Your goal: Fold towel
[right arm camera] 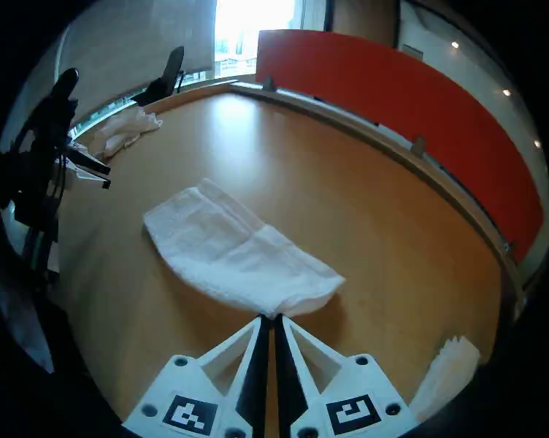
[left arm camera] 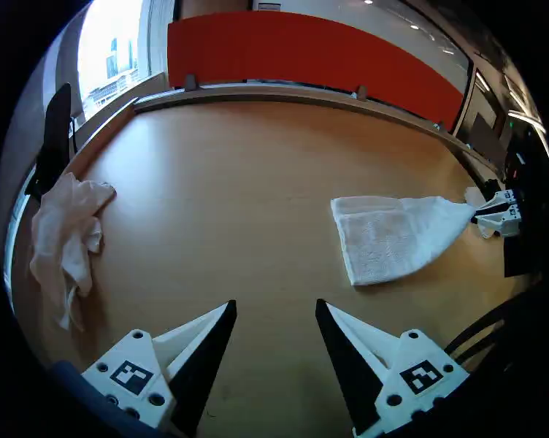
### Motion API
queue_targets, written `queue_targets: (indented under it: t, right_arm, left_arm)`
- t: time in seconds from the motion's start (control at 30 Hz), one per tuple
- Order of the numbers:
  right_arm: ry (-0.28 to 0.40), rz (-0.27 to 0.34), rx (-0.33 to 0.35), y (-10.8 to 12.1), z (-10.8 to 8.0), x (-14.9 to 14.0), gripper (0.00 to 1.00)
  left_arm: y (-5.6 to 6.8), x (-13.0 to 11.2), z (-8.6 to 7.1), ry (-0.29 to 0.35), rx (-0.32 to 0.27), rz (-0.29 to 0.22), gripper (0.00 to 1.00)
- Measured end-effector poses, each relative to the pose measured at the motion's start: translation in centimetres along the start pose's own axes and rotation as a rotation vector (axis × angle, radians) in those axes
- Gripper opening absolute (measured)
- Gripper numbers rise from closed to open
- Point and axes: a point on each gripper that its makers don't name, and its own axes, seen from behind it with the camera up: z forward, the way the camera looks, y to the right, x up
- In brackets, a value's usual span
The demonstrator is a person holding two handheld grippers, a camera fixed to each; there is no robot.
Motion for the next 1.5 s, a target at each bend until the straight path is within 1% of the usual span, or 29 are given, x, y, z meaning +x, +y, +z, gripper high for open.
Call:
queue_targets:
  t: [0.2,0.47,0.7,1.1,1.5]
  right_arm:
    - [0.034,-0.04,-0.023,1.1,-1.6,2.2,0.05]
    - [0.078,-0.056,-0.052,2.6,-3.6,4.7,0.05]
    - [0.096,-0.085,-0.066,3.2,-4.7,6.0,0.05]
    - [0.099,-0.099,-0.05,2.2,-4.6,6.2,0.05]
    - [0.101,-0.115,-0.012,0.1,-3.6,6.5,0.05]
  left_arm:
    - [0.1,0.4,0.0,0.007,-0.003,-0.001,0.8]
    - [0.4,0.8,-0.1,0.013,-0.006,0.006,0.8]
    - [0.5,1.0,-0.2,0.018,-0.007,0.007,0.8]
    - [0.6,1.1,-0.3,0.021,-0.01,0.008,0.8]
    - [0.5,1.2,-0.7,0.028,-0.011,0.011,0.8]
